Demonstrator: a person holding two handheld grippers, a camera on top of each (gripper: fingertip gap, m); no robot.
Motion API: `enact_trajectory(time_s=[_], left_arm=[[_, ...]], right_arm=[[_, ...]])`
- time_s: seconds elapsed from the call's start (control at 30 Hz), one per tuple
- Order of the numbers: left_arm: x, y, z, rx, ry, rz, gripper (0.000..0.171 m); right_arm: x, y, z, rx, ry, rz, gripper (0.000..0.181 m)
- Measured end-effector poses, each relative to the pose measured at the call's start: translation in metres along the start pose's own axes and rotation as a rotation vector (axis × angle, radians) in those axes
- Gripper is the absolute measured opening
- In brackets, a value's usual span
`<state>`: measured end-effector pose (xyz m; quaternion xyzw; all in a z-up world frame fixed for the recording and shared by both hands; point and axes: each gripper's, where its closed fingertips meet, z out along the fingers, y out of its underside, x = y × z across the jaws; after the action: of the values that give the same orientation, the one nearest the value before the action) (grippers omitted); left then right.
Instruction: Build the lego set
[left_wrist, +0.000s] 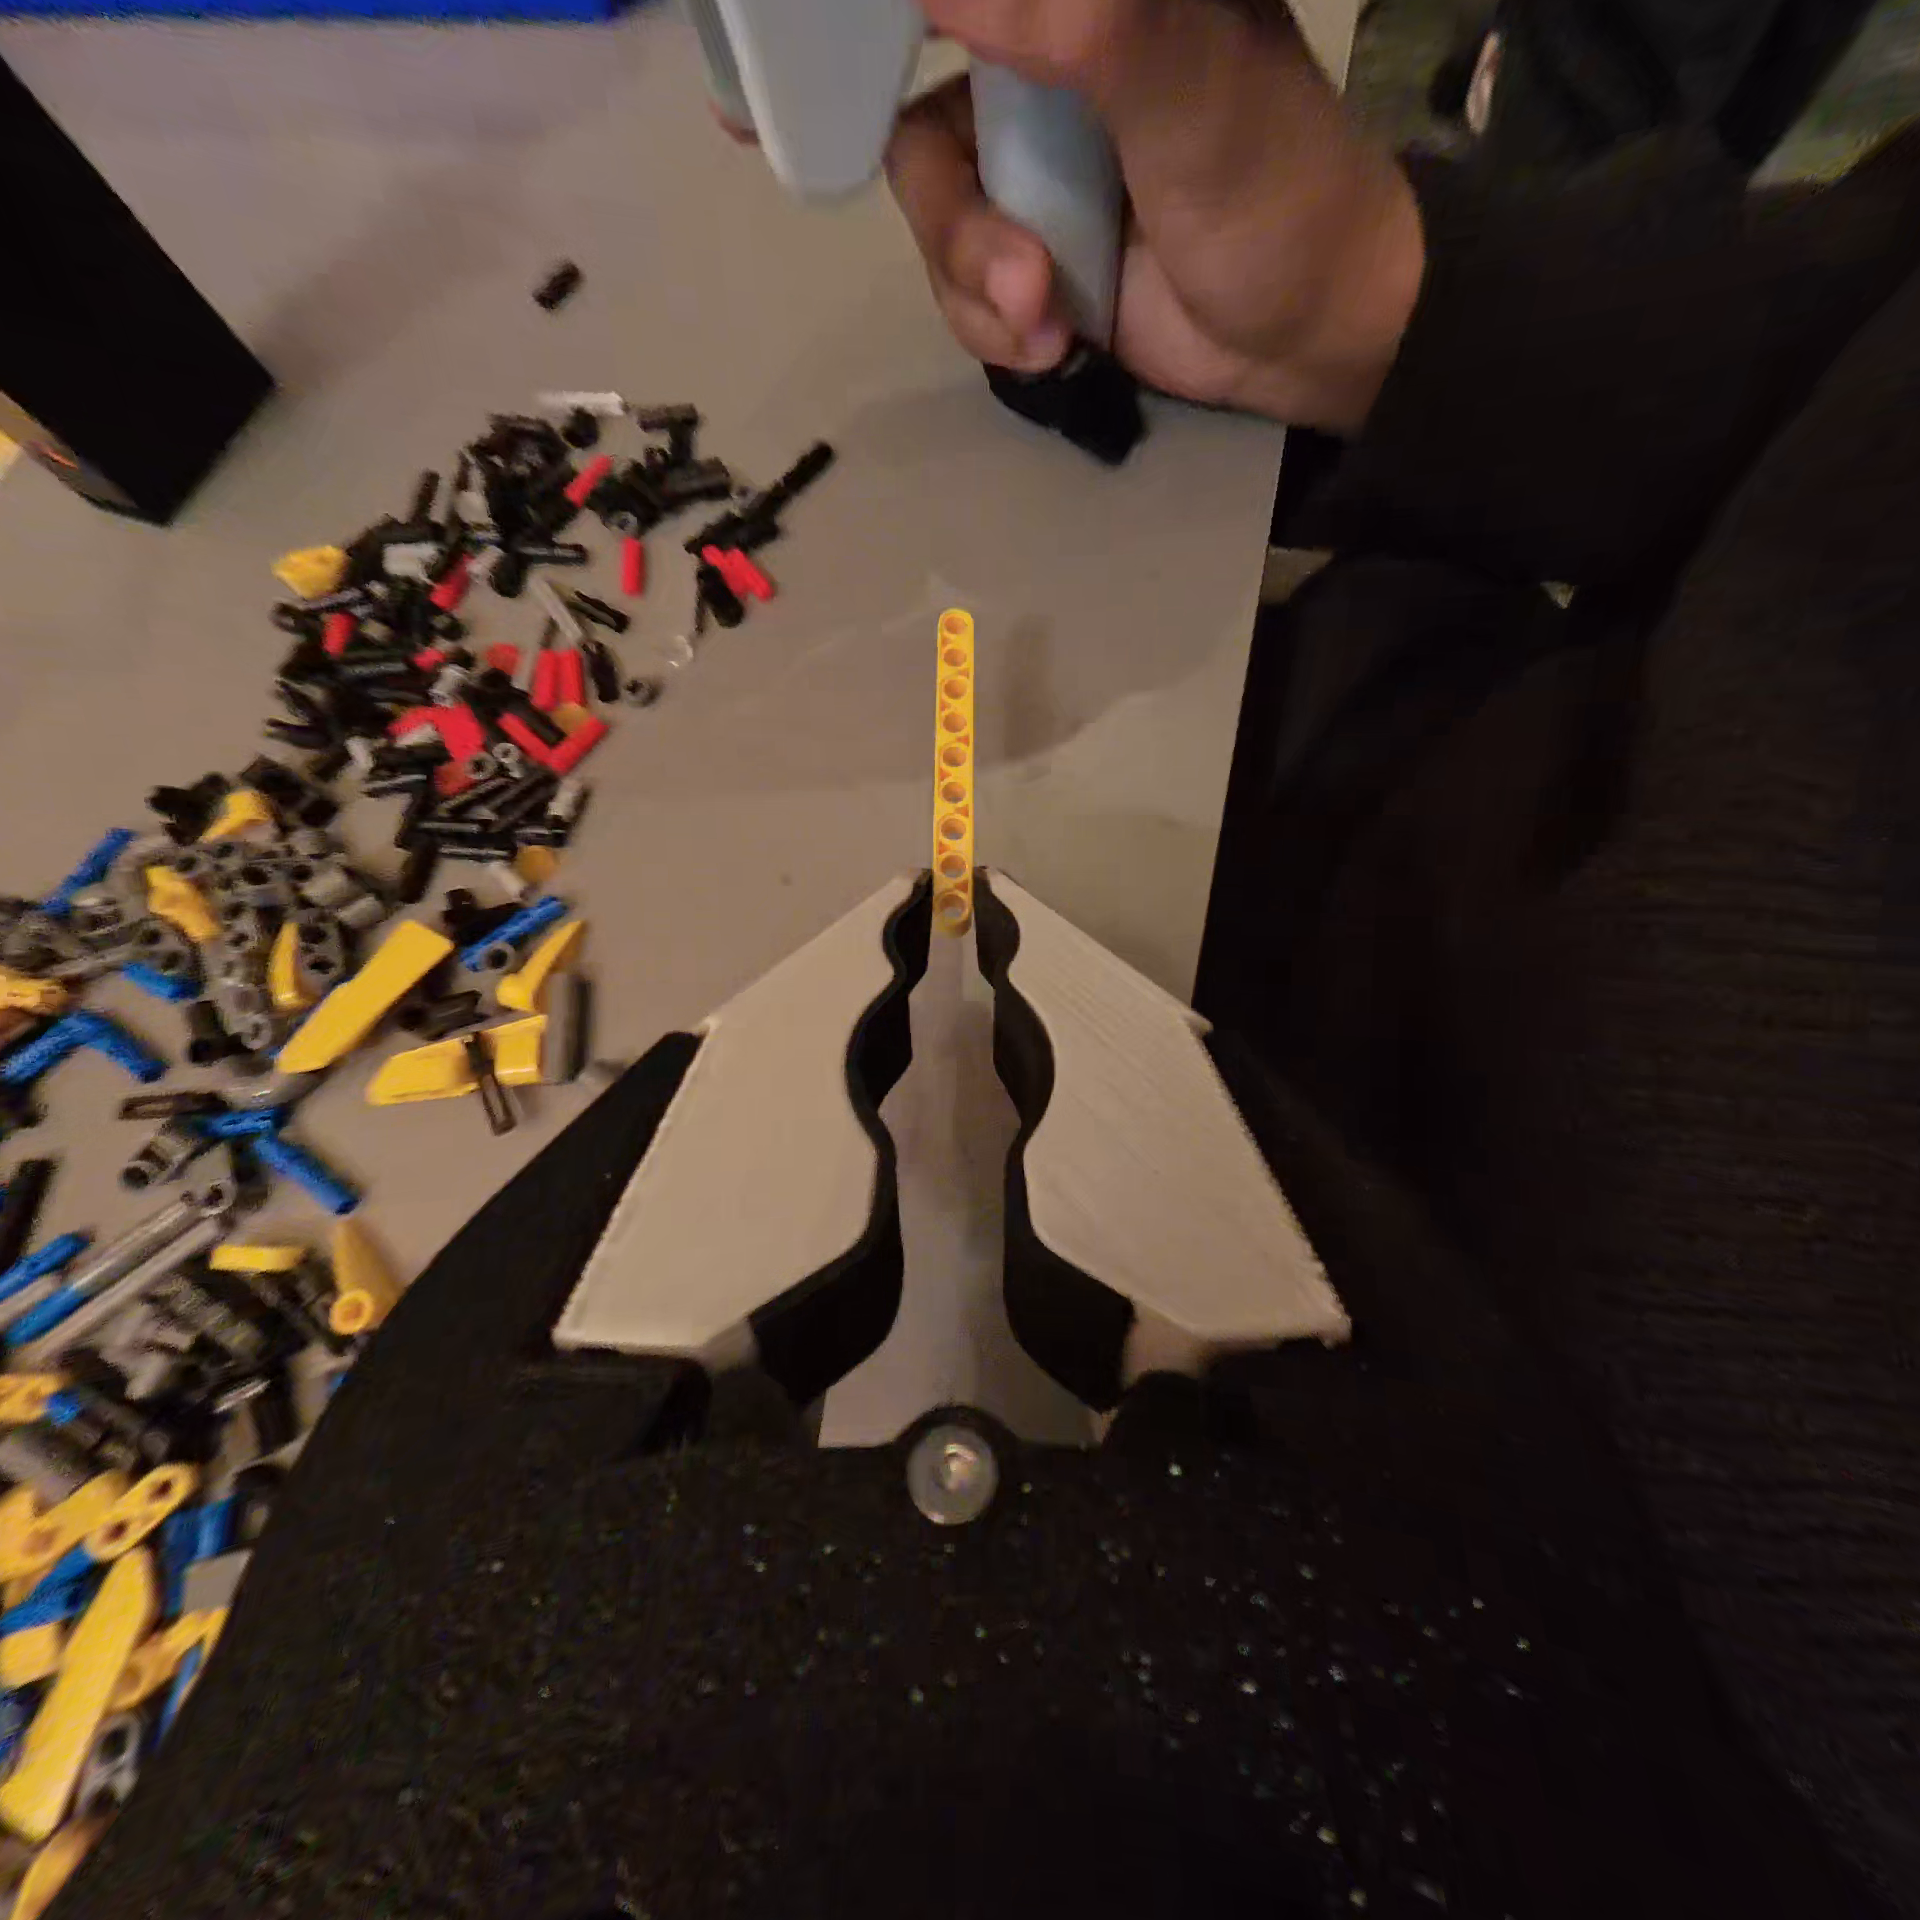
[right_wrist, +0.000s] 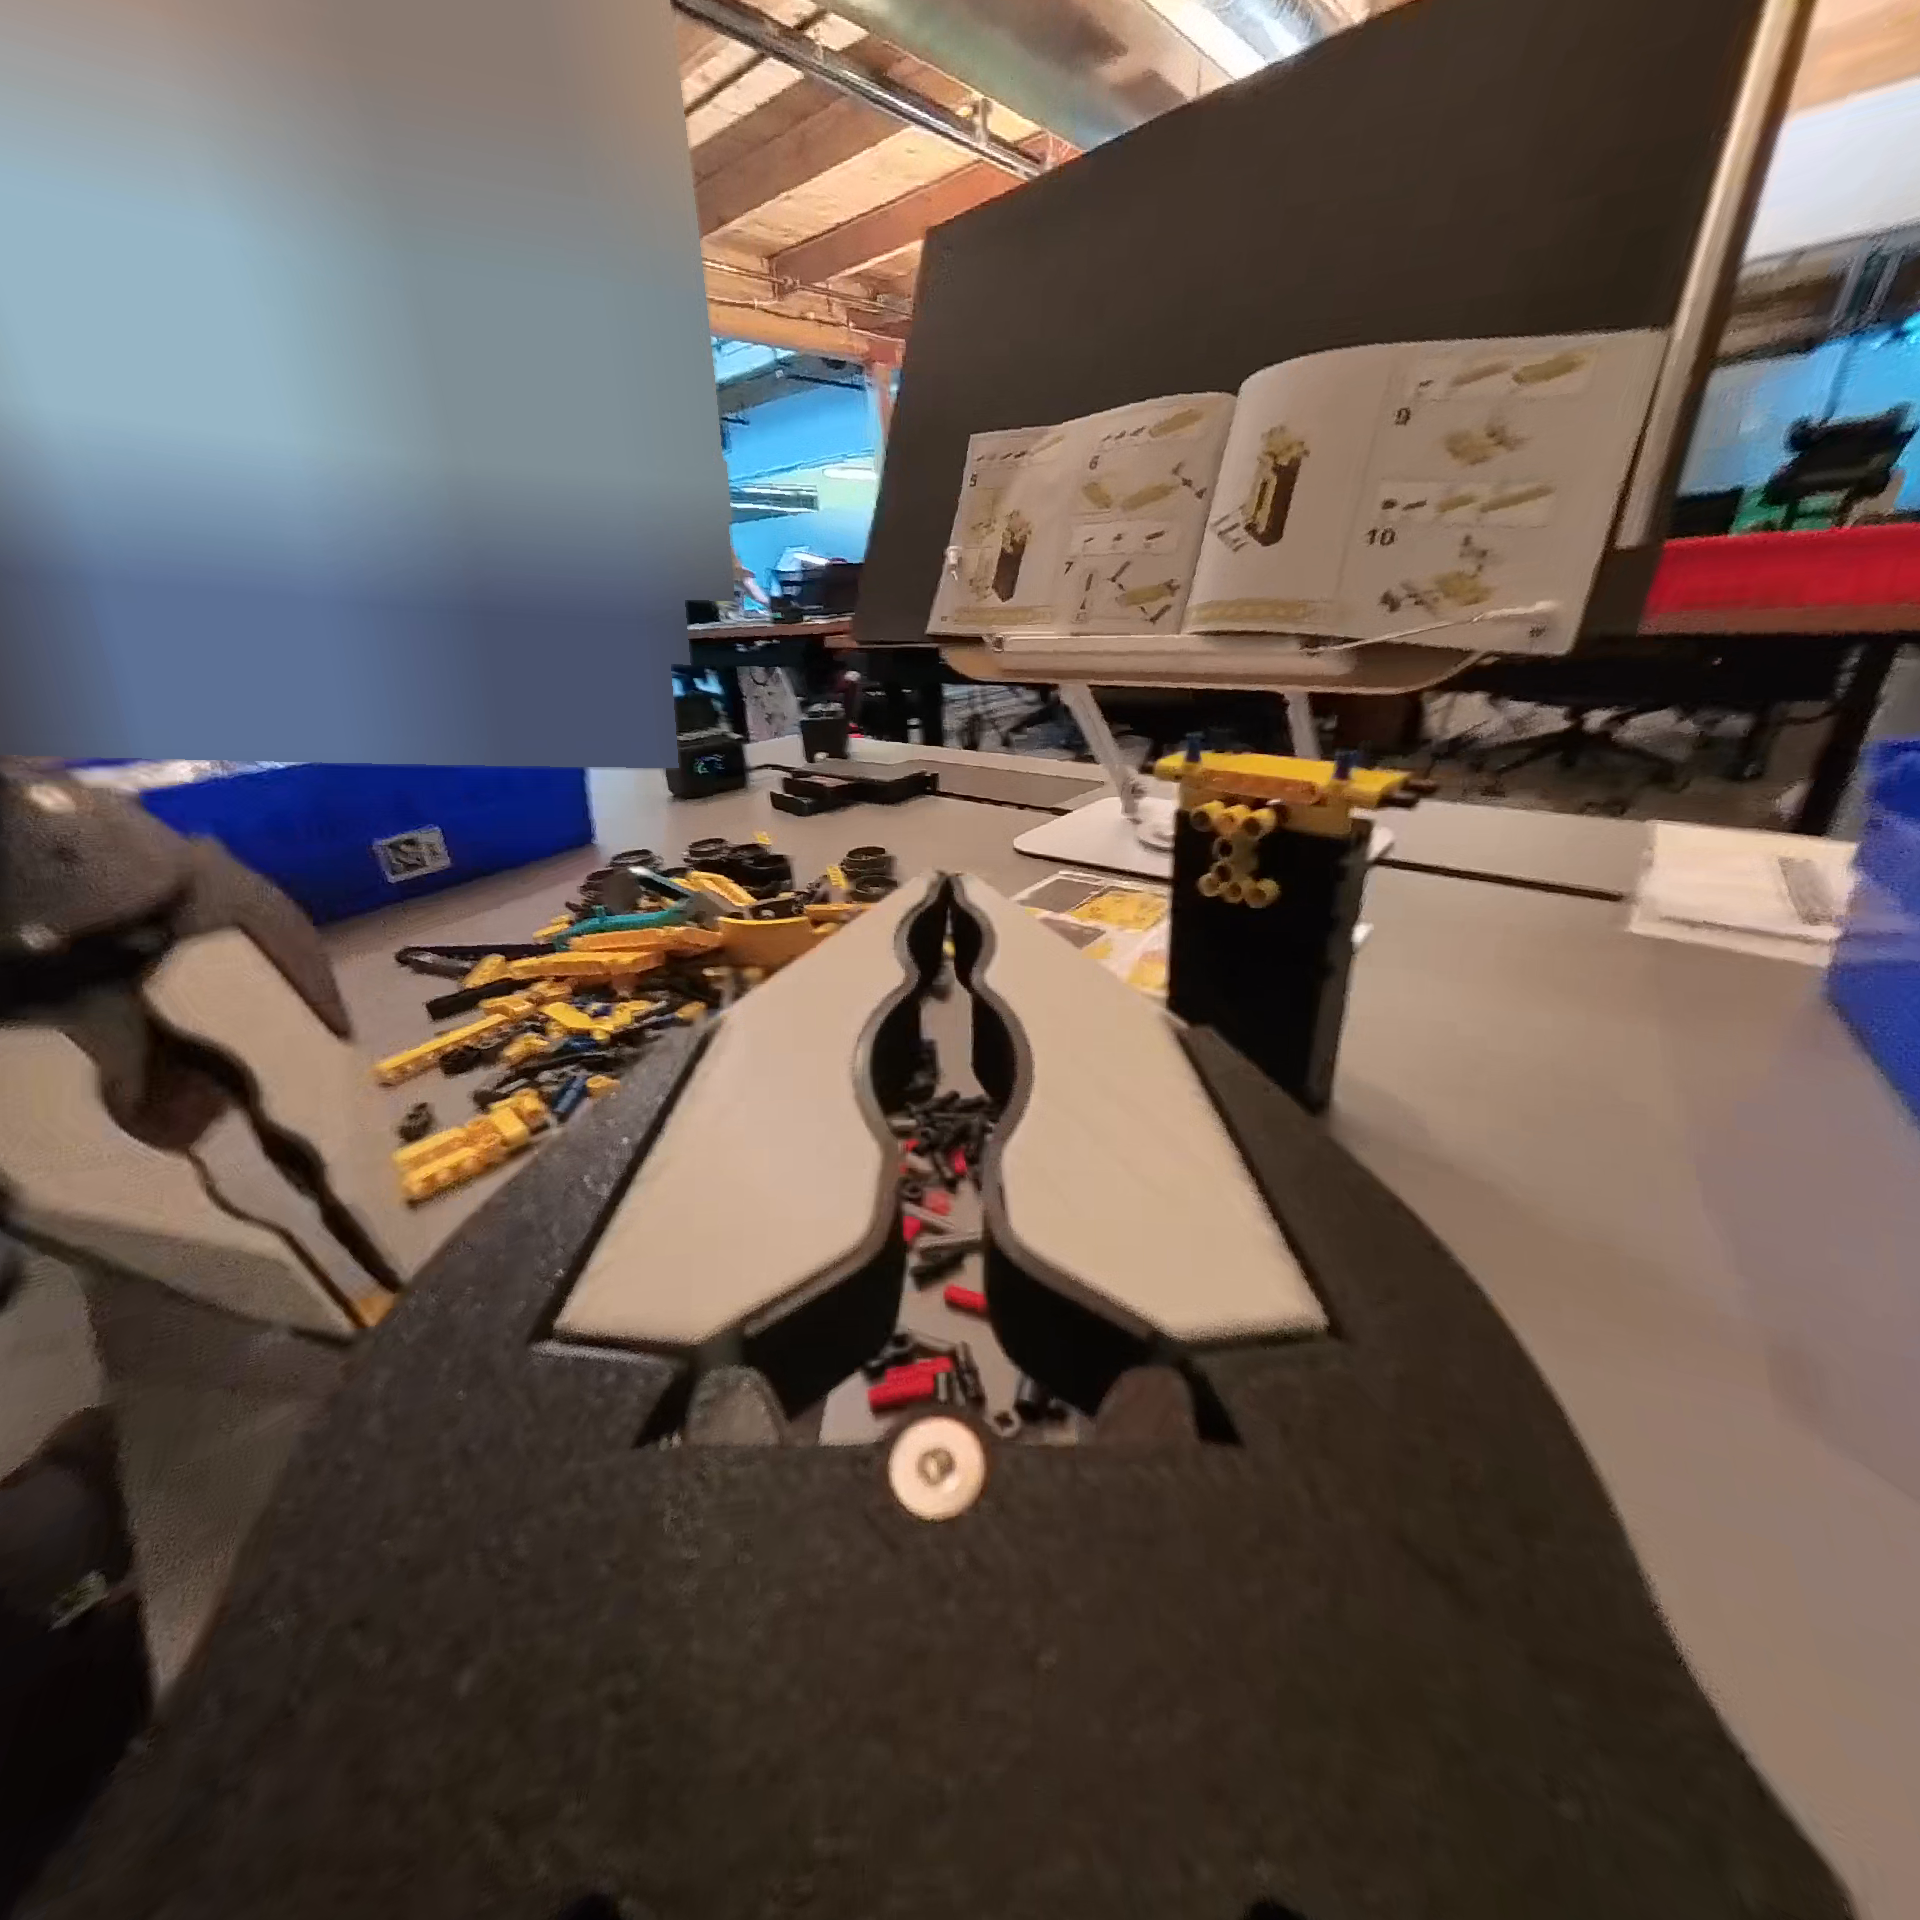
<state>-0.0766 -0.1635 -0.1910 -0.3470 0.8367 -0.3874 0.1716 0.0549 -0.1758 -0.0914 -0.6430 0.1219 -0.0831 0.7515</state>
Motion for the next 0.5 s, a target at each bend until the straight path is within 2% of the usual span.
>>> enact_trajectory(time_s=[0.07, 0.3, 0.5], left_arm=[[0.004, 0.006, 0.008, -0.020, 0.033, -0.015, 0.007], [-0.001, 0.019, 0.021, -0.058, 0.044, -0.041, 0.008], [-0.007, 0.018, 0.021, -0.052, 0.029, -0.078, 0.011]], right_arm=[[-0.004, 0.005, 0.004, -0.025, -0.041, 0.035, 0.000], [-0.015, 0.012, 0.008, -0.067, -0.045, -0.063, 0.000], [-0.017, 0.017, 0.012, -0.099, -0.046, -0.088, 0.000]])
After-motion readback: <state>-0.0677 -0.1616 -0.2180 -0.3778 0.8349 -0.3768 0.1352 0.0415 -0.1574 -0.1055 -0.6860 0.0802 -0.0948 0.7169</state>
